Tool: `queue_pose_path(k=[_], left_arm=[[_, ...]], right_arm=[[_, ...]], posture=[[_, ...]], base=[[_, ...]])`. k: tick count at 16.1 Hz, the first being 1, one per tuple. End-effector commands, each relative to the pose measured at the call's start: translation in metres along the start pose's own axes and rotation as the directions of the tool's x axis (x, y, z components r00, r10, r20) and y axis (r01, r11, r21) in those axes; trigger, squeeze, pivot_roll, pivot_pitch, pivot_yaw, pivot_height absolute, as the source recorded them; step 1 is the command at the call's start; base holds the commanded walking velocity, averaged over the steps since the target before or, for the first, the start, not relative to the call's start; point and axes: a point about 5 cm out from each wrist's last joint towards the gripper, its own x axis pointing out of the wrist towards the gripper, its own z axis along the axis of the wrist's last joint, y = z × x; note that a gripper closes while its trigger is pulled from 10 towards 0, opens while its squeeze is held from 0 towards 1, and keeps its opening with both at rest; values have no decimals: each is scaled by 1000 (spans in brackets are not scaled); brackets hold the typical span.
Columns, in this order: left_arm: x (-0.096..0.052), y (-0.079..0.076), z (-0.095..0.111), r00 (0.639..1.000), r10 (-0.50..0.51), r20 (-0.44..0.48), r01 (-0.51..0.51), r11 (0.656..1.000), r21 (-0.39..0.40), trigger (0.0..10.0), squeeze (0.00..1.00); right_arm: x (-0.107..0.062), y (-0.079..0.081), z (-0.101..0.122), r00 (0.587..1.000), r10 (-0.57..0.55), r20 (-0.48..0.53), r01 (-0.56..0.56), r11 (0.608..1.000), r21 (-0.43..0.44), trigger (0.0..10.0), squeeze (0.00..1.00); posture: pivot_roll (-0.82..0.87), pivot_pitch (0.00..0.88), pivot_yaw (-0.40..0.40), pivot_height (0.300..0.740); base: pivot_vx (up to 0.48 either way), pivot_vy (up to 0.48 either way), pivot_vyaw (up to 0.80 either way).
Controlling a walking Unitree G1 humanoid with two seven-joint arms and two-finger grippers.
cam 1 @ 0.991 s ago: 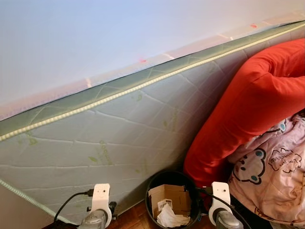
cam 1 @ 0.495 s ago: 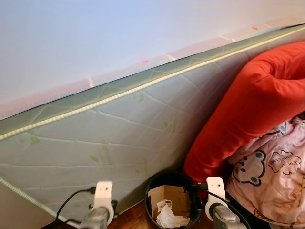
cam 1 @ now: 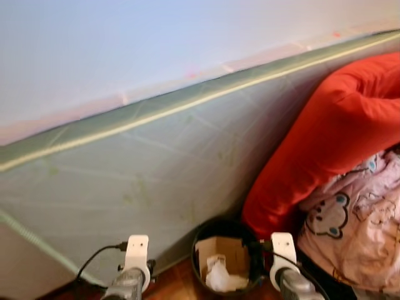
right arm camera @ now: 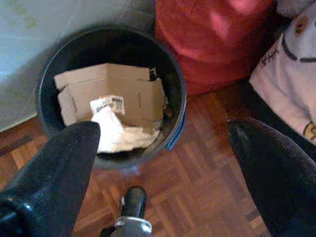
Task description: Clean up the room
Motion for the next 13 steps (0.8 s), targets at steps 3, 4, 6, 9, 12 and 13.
queue_pose_path(k=[3, 4, 6, 9, 12, 13], left_arm=[[-1, 3, -8, 1000, 6, -23, -6, 1000, 4, 10000, 0], [-1, 3, -8, 1000, 7, -23, -6, 1000, 5, 10000, 0], [-1, 4, -7, 1000, 13, -17, -13, 1000, 8, 10000, 0], [-1, 3, -8, 1000, 12, -20, -12, 1000, 11, 10000, 0], [-1, 3, -7, 1000, 9, -20, -9, 1000, 5, 10000, 0], [-1, 3, -7, 1000, 9, -19, -9, 1000, 3, 10000, 0]], right_arm=[[-1, 0, -5, 1000, 0, -22, 0, 1000, 4, 10000, 0], [-1, 0, -5, 1000, 0, -22, 0, 1000, 4, 10000, 0], [-1, 0, -5, 1000, 1, -22, -1, 1000, 4, 10000, 0], [-1, -1, -5, 1000, 0, -22, 0, 1000, 3, 10000, 0], [-1, -1, -4, 1000, -2, -20, 3, 1000, 7, 10000, 0], [-1, -1, -4, 1000, -3, -20, 4, 1000, 9, 10000, 0]], posture=[[-61, 0, -15, 740], [-60, 0, -15, 740], [-61, 0, -17, 740], [-60, 0, -19, 740], [-59, 0, -20, 740], [-58, 0, -21, 740]], base=[[-349, 0, 0], [-307, 0, 0], [-139, 0, 0], [0, 0, 0], [0, 0, 0], [0, 0, 0]])
